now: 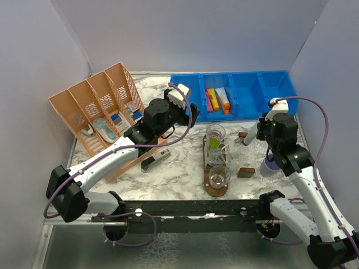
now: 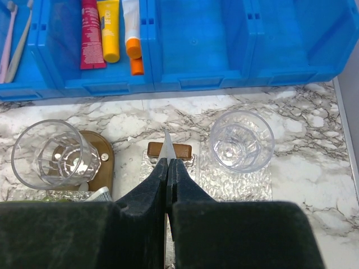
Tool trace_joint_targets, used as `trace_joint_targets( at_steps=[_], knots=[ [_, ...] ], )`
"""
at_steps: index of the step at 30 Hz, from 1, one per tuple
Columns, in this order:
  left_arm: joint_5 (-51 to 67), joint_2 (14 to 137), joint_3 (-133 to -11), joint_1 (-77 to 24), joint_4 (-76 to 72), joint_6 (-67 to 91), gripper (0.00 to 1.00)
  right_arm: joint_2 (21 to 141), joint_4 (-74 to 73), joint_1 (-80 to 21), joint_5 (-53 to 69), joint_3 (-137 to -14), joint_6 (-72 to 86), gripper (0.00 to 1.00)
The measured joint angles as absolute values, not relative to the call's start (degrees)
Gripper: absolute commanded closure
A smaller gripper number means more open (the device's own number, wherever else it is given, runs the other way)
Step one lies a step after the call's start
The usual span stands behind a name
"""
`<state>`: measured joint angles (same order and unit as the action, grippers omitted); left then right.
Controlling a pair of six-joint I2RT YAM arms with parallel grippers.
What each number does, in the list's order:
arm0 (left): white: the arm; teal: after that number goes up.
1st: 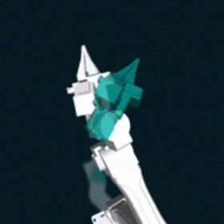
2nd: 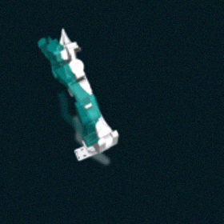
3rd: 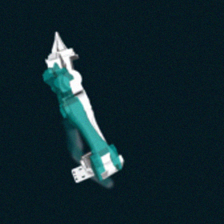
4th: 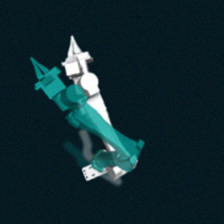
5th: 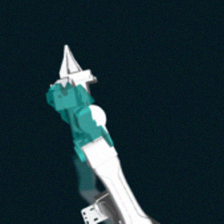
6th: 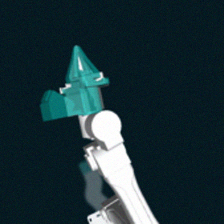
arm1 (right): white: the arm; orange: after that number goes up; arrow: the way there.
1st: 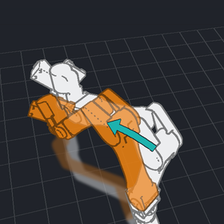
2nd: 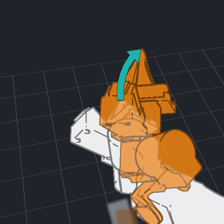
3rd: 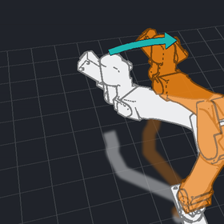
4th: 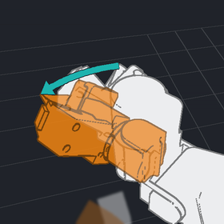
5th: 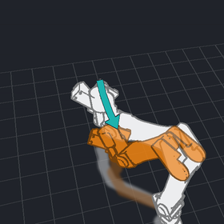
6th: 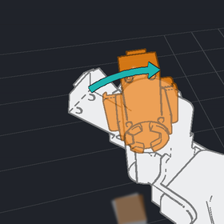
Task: Prepare toiletry sets of a toothbrush and toothpaste on the tray
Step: Place the toothpaste in the toothpaste holder.
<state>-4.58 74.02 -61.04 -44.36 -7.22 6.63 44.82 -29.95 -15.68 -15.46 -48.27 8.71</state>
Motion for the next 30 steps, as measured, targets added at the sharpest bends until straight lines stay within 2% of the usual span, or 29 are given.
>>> trace_joint_targets(
  at_steps=[15, 30],
  knots=[
    [-4.5, 73.8, -61.0, -44.2, -7.2, 7.0, 0.22, 46.8, -29.7, -15.7, -16.1, -47.7, 10.3, 0.99],
    [-4.4, 73.6, -60.9, -43.6, -7.2, 7.2, 0.22, 47.7, -24.5, -15.7, -19.7, -40.8, 13.5, 0.99]
  ],
)
